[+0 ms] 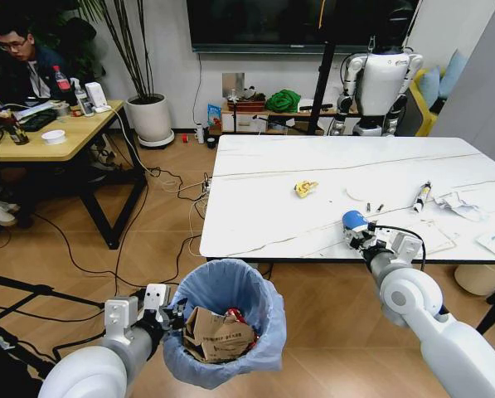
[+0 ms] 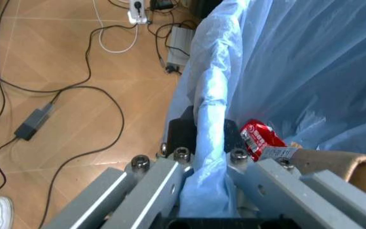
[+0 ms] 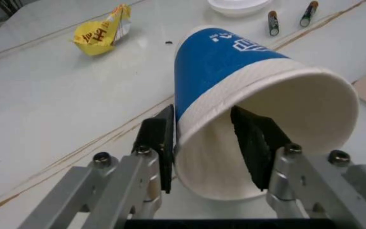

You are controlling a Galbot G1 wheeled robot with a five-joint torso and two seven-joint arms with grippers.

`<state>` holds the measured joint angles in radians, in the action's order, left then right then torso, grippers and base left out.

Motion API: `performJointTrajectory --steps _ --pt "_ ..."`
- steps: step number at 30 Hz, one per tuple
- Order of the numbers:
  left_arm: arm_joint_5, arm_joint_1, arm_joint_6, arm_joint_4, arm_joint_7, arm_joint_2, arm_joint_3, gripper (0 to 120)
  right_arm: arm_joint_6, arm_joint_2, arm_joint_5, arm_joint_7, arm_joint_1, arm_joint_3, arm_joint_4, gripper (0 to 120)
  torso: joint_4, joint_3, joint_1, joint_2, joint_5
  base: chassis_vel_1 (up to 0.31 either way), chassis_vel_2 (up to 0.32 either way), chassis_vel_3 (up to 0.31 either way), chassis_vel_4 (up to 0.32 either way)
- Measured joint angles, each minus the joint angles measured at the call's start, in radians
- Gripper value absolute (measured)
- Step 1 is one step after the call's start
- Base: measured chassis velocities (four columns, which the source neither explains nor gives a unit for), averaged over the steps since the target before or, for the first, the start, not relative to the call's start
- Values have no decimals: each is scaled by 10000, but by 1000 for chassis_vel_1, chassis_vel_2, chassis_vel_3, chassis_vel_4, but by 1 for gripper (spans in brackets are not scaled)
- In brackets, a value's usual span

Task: Pick up the trash bin and place the trash from the table into it.

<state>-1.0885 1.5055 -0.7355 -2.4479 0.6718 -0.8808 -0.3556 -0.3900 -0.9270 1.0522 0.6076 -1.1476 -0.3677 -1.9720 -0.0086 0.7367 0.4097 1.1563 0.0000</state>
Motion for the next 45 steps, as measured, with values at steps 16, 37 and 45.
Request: performJointTrajectory --steps 16,37,45 --pt "-27 -62 0 76 57 29 44 0 48 185 -196 -167 -119 -125 -1095 0 0 0 0 1 0 0 0 0 0" --pt "-260 -301 0 357 461 -38 351 0 -463 1025 1788 -3864 -638 1487 -5267 0 1 -1 0 1 -2 0 0 0 0" --pt "-296 -293 0 340 618 -191 327 0 -545 1110 864 -4282 -579 3050 -5057 0 0 0 0 1 0 0 0 0 0"
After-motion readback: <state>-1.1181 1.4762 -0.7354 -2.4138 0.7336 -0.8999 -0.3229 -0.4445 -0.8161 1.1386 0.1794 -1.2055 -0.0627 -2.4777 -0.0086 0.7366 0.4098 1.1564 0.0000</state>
